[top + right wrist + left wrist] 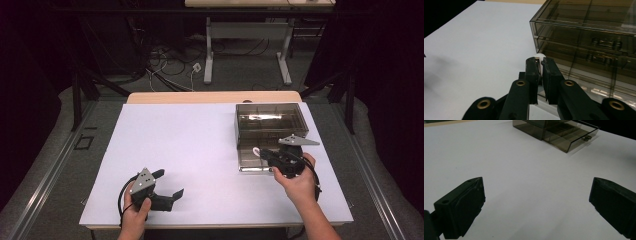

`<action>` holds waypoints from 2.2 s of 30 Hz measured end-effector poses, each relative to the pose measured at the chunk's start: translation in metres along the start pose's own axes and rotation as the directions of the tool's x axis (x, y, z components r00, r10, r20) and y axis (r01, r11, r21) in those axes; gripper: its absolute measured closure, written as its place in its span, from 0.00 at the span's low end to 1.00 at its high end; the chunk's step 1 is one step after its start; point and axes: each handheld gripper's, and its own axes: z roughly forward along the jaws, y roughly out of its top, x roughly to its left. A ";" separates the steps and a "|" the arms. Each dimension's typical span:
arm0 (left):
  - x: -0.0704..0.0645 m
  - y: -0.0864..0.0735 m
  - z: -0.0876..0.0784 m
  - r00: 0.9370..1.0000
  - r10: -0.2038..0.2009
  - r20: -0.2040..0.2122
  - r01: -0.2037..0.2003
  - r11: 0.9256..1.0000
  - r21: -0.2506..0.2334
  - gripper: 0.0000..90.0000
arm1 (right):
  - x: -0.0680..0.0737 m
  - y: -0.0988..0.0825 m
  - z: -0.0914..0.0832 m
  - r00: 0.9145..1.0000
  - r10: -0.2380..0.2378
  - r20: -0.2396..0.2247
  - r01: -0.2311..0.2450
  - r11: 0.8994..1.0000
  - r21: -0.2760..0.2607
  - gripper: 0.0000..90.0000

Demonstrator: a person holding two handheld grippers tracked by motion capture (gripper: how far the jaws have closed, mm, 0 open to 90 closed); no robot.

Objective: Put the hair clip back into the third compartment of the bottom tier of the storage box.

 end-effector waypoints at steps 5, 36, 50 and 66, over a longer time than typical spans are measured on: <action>0.001 0.000 -0.001 1.000 0.003 0.003 -0.003 1.000 0.000 0.01 | -0.012 0.000 -0.006 0.999 0.030 0.031 -0.030 0.999 -0.016 0.93; 0.000 0.001 0.000 1.000 0.007 -0.002 -0.007 1.000 -0.008 0.01 | -0.069 -0.013 -0.017 0.975 0.152 0.164 -0.149 0.988 -0.028 0.93; 0.000 0.001 0.001 1.000 0.008 0.000 -0.008 1.000 -0.009 0.01 | -0.084 -0.021 -0.014 0.964 0.180 0.196 -0.181 0.983 -0.012 0.93; 0.000 0.001 0.001 1.000 0.012 0.006 -0.012 1.000 0.000 0.01 | -0.094 -0.030 -0.006 0.954 0.181 0.240 -0.186 0.983 -0.003 0.93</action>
